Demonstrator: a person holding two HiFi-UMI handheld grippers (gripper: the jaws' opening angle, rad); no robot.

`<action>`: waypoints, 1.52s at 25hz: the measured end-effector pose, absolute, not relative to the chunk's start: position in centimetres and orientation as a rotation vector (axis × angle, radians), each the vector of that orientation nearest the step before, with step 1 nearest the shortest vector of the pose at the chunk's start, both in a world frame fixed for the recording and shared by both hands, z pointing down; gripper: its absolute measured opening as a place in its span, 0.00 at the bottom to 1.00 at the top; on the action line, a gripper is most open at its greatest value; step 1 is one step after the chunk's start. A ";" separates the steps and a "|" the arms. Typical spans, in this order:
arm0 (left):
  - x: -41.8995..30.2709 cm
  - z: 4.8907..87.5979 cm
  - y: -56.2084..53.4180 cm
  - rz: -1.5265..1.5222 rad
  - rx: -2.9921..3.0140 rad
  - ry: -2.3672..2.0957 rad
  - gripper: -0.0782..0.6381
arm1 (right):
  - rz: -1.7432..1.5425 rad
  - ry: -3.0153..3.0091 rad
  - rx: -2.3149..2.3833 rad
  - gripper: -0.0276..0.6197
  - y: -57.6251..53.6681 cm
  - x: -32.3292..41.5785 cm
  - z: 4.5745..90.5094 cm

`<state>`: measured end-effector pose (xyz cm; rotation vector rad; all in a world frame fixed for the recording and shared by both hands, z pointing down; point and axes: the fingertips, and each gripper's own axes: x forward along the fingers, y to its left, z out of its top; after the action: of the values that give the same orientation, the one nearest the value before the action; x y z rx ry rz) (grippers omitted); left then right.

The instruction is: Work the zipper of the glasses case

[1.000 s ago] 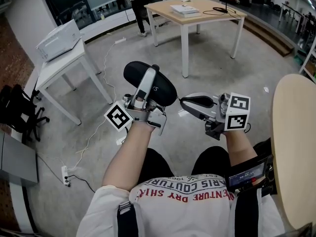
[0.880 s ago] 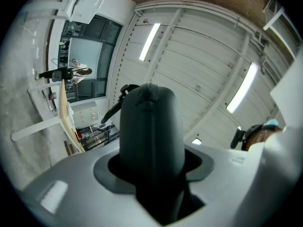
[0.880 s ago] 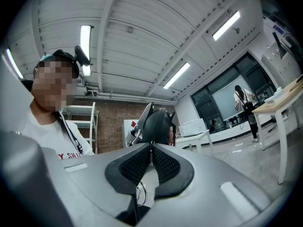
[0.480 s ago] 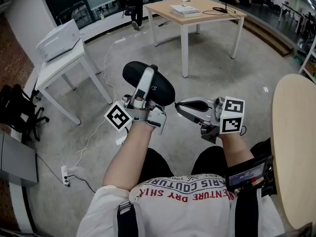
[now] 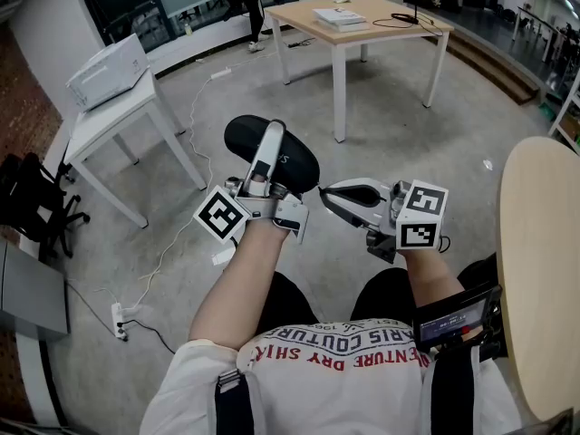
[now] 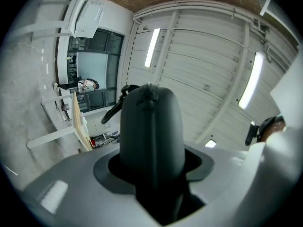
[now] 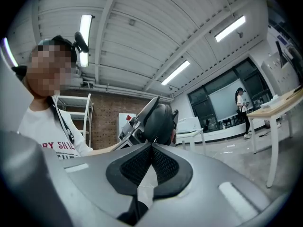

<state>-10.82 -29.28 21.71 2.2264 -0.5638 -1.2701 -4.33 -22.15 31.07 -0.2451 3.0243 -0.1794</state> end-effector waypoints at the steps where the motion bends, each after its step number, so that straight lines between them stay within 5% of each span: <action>1: -11.0 21.9 -29.5 -1.270 2.209 -0.588 0.46 | -0.145 3.042 -0.273 0.04 -22.2 -4.5 31.3; 32: -10.8 24.0 -30.8 -1.249 2.081 -0.494 0.46 | -0.105 3.127 -0.213 0.07 -21.4 -5.6 33.0; 38: -10.0 24.9 -29.9 -1.044 2.341 -0.587 0.46 | -0.165 3.093 -0.246 0.09 -22.3 -4.2 33.0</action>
<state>-10.02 -29.92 24.88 2.3408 -0.5874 -1.0440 -4.15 -22.25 33.01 -0.2462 3.0927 -0.1655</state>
